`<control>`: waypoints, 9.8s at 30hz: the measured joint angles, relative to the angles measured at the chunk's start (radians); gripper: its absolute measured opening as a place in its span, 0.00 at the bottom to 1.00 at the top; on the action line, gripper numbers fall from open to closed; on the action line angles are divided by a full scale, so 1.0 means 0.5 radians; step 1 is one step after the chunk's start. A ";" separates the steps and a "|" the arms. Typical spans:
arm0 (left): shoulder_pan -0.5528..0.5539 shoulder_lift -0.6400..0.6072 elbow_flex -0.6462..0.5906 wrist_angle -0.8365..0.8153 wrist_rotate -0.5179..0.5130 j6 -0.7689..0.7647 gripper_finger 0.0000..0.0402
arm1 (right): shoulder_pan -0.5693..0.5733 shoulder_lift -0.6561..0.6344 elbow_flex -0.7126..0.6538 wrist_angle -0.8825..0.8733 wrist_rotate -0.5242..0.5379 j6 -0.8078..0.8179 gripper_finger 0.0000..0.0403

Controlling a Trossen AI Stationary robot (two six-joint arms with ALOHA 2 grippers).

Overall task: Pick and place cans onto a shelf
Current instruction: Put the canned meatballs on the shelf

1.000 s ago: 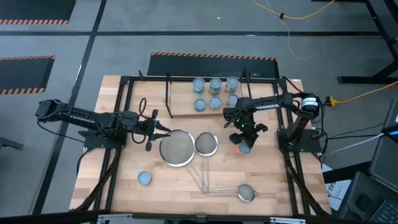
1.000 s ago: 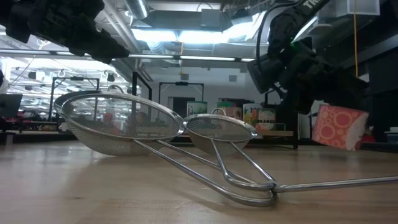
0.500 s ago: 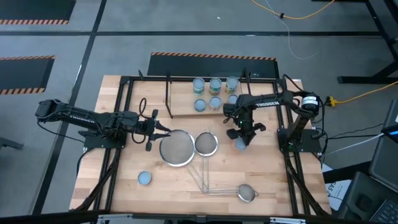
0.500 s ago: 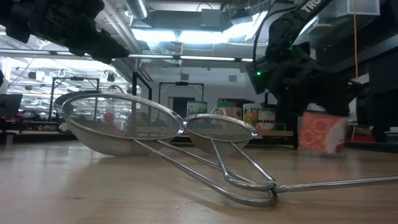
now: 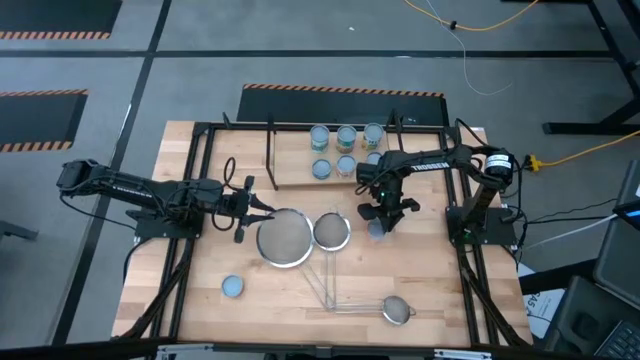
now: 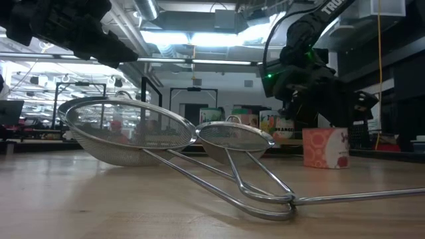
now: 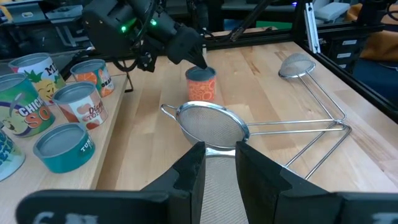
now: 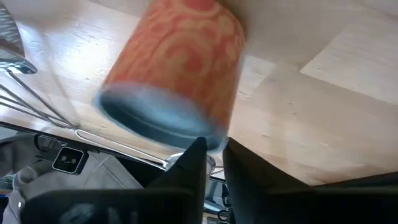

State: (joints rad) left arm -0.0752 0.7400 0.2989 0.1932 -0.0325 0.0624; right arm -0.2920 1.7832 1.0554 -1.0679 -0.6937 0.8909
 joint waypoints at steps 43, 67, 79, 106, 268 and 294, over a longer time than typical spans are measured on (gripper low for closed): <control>0.002 0.384 0.189 1.064 -0.067 -0.178 0.20 | 0.390 -1.081 -0.471 0.004 1.715 -0.443 0.24; 0.241 2.126 1.888 0.257 0.364 -0.125 0.20 | 0.410 -1.137 -1.115 1.301 1.717 -0.867 0.24; 0.203 2.703 2.222 0.262 0.369 -0.173 0.20 | 0.409 -1.137 -1.115 1.374 1.717 -0.902 0.24; 0.116 2.834 2.227 0.171 0.439 -0.064 0.20 | 0.409 -1.137 -1.115 1.488 1.717 -0.909 0.24; -0.154 3.013 3.114 -1.108 -0.102 0.302 0.01 | 0.411 -1.136 -1.115 1.485 0.811 -1.022 0.24; 0.039 2.195 3.355 -2.268 -0.148 0.474 0.00 | 0.411 -1.136 -1.115 1.472 0.810 -1.066 0.24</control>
State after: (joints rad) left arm -0.0557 1.8375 1.9765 -0.9405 -0.1063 0.2992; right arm -0.0865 1.2152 0.4976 -0.3321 -0.2886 0.3580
